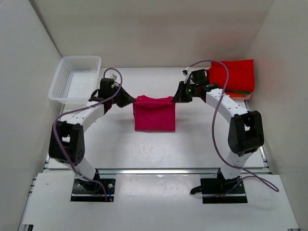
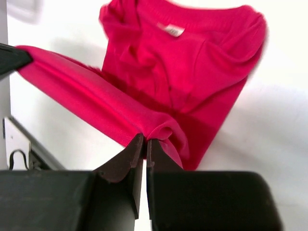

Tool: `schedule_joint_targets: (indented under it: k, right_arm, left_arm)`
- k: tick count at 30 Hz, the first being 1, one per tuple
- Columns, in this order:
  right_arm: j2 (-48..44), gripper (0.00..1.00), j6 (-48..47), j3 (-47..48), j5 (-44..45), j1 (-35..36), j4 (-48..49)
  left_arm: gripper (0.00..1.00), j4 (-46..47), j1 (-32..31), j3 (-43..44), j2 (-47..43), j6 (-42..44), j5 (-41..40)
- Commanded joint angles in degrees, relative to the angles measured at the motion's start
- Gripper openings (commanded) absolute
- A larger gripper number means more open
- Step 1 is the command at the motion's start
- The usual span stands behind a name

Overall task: Fold and stack the t-shirts
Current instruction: Fold the long partially folded tshirt into a neat square

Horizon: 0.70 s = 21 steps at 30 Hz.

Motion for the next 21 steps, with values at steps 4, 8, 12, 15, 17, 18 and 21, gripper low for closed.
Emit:
schedule_joint_targets:
  k: [4,8,12,15,17,18,21]
  right_arm:
    - [9.77,0.00,-2.71,9.98,0.50,-3.50,1.68]
    - [17.67,0.00,-3.67,15.77,1.29,-4.64,3.26]
    - [26.12,0.02,-4.03,25.95,0.07,-6.66,6.33]
    - [29.21,0.23,-2.89,28.88,1.46,-7.54,13.35]
    - [29.65,0.41,-1.66,28.70,3.57,-8.07,17.74]
    - [29.65,0.46,-0.70,28.53,4.10,-8.16,20.82]
    - [29.48,0.65,1.50,28.61,4.63,-8.78,23.48]
  left_arm:
    - [0.16,4.55,0.91,12.51,14.99,-0.50,2.00]
    - [0.19,6.48,0.99,20.77,24.57,-2.78,0.95]
    - [0.27,10.77,2.14,27.99,31.44,-6.03,-1.86]
    - [0.32,22.19,3.80,23.64,32.16,-14.97,-3.18]
    - [0.35,35.25,5.12,17.58,30.15,-20.59,-5.11]
    - [0.35,37.66,5.47,14.32,28.83,-23.15,-6.34]
    - [0.37,44.62,6.88,9.21,25.40,-24.76,-9.16]
